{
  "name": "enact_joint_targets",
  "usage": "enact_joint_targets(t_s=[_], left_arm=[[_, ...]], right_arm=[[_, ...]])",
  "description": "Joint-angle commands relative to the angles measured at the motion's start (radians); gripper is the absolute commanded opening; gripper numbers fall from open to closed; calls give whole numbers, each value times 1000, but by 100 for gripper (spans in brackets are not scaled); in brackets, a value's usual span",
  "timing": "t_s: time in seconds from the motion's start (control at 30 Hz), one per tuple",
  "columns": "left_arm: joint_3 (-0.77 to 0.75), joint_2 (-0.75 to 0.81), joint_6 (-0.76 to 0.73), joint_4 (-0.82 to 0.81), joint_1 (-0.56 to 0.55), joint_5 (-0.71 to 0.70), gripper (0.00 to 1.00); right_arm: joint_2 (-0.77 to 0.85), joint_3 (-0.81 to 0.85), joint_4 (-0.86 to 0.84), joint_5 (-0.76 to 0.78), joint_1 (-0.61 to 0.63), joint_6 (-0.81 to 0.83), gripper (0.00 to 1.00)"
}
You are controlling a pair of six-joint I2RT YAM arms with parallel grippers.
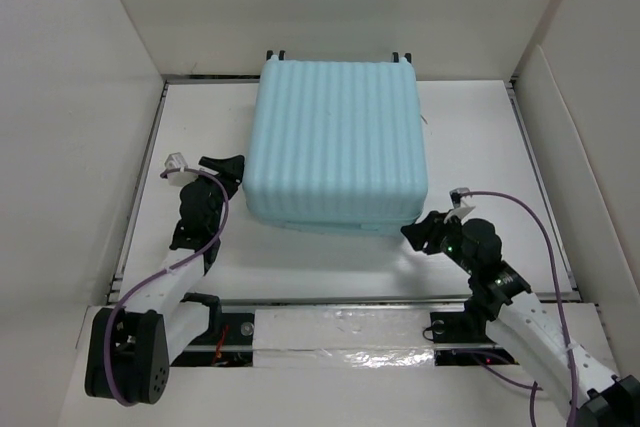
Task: Pack the luggage
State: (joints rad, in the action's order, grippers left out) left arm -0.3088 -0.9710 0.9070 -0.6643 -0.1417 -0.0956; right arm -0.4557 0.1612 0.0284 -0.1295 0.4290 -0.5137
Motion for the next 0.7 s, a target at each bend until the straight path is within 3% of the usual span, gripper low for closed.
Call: enact_joint_targets(t_s=[0.0,0.33,0.53,0.67], left_arm=[[7,-3,-37,-27,-13,76,54],[20,-8,-53,-32,-13,77,54],[31,15,-69,-23,-13,77,52],[30,17,-98,-35,-68,54,50]], right_arm=[[-12,73,-104,63,40,87,47],[-53,84,-191,189,109,113,43],[-101,70,-349,289,240,77,20],[-206,147,-386,431,425,82,9]])
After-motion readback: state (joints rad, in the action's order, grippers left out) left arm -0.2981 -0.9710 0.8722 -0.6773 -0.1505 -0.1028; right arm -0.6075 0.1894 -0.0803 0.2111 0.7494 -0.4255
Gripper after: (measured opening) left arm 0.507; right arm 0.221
